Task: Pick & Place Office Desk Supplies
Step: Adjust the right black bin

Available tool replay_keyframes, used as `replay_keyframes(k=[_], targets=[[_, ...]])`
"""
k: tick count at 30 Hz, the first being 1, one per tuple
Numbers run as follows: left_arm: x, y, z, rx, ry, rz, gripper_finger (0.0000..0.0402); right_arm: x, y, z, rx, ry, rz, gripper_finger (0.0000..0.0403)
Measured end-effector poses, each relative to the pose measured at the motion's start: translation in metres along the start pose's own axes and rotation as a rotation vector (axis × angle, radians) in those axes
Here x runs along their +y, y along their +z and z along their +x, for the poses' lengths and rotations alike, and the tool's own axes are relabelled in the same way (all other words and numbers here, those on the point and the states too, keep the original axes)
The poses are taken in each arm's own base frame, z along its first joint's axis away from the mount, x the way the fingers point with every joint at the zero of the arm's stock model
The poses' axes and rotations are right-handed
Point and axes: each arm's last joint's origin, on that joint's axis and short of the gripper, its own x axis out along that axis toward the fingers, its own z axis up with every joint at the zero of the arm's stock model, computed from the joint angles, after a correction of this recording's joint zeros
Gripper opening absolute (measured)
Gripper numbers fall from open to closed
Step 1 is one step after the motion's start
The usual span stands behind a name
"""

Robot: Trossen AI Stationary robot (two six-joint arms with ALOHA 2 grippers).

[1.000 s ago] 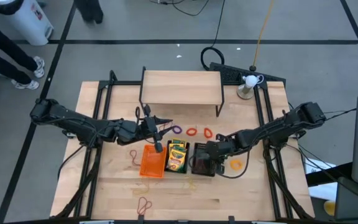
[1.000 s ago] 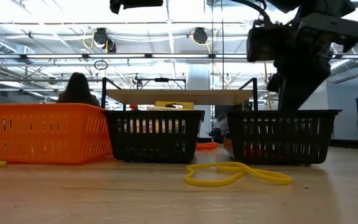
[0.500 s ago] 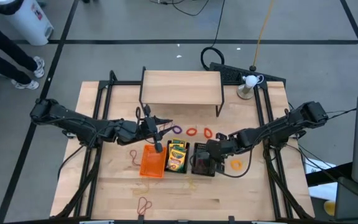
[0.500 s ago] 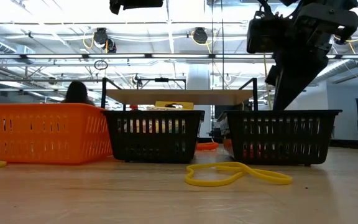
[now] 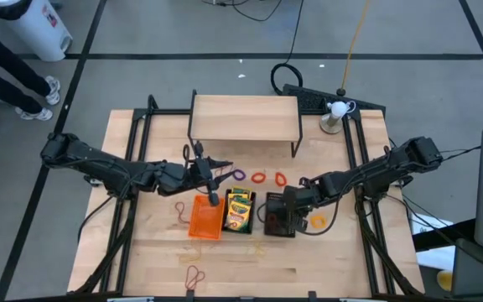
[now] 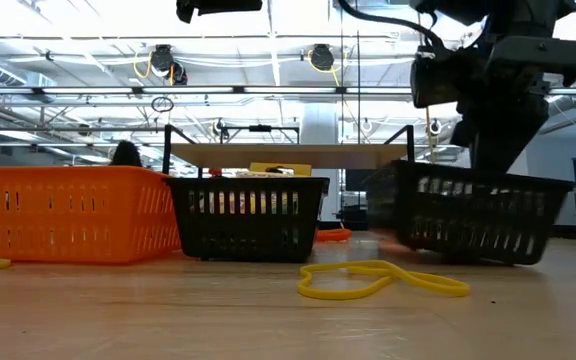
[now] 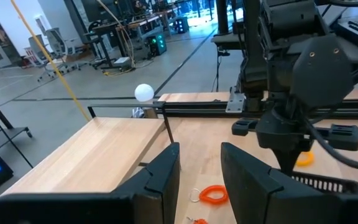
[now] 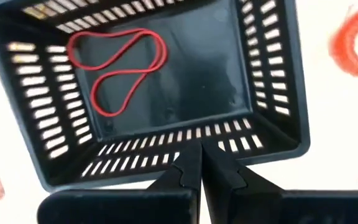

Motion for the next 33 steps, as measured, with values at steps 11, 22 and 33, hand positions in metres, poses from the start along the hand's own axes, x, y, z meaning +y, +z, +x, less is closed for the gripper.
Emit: replay_keyframes(k=[11, 22, 33], targets=[[-0.0058, 0.0006, -0.0034, -0.005, -0.024, 0.007, 0.0120, -0.0052, -0.0036, -0.0001, 0.048, -0.036, 0.030, 0.0000], [-0.0062, 0.0006, -0.0036, -0.005, -0.025, 0.004, 0.0120, -0.0055, -0.0040, -0.0001, 0.052, -0.039, 0.027, 0.0000], [-0.0061, 0.0006, -0.0036, -0.004, -0.024, -0.010, 0.0120, -0.0002, 0.0032, 0.0000, -0.024, 0.013, -0.002, 0.0000]])
